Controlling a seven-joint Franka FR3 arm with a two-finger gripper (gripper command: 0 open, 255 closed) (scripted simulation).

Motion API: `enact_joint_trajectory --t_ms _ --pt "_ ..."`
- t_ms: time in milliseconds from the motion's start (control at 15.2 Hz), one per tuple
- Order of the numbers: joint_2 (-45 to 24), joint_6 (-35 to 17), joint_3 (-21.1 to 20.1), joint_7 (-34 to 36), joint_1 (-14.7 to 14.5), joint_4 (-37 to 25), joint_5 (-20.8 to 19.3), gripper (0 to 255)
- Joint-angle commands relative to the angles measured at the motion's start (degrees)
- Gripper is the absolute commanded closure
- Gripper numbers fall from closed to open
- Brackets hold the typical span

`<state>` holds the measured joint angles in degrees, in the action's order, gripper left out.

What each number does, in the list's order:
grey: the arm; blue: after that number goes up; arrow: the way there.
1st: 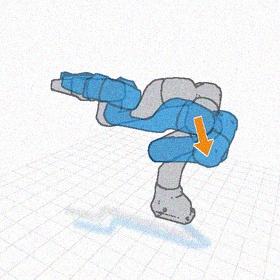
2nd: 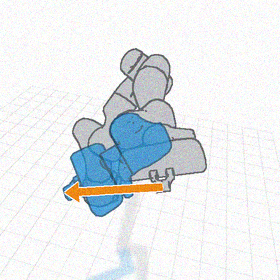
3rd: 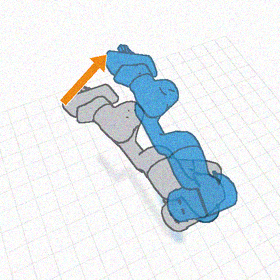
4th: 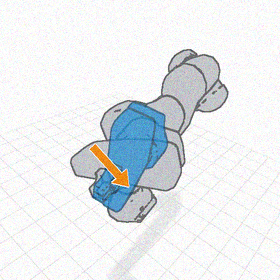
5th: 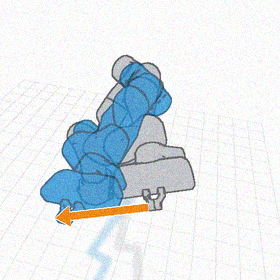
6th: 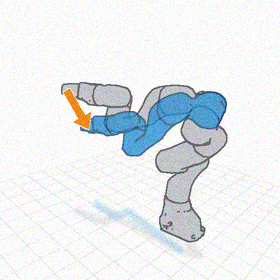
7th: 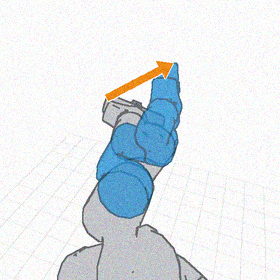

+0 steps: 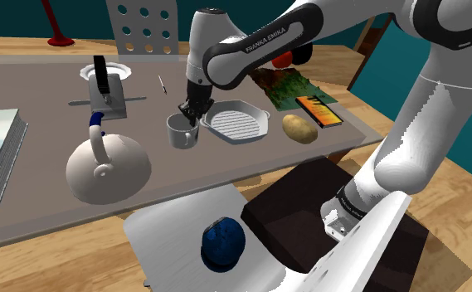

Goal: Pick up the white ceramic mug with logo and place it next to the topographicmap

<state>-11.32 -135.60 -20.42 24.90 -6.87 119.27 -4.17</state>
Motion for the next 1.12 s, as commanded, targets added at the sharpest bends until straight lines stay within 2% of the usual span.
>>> enact_joint_trajectory --t_ms 0,330,1056 --pt "0.00 0.00 0.00 0.00 0.00 0.00 0.00 255" --pt "0.00 0.00 0.00 0.00 0.00 0.00 0.00 255" --pt "4.38 7.71 -0.49 -1.45 0.50 -3.64 2.28 255"
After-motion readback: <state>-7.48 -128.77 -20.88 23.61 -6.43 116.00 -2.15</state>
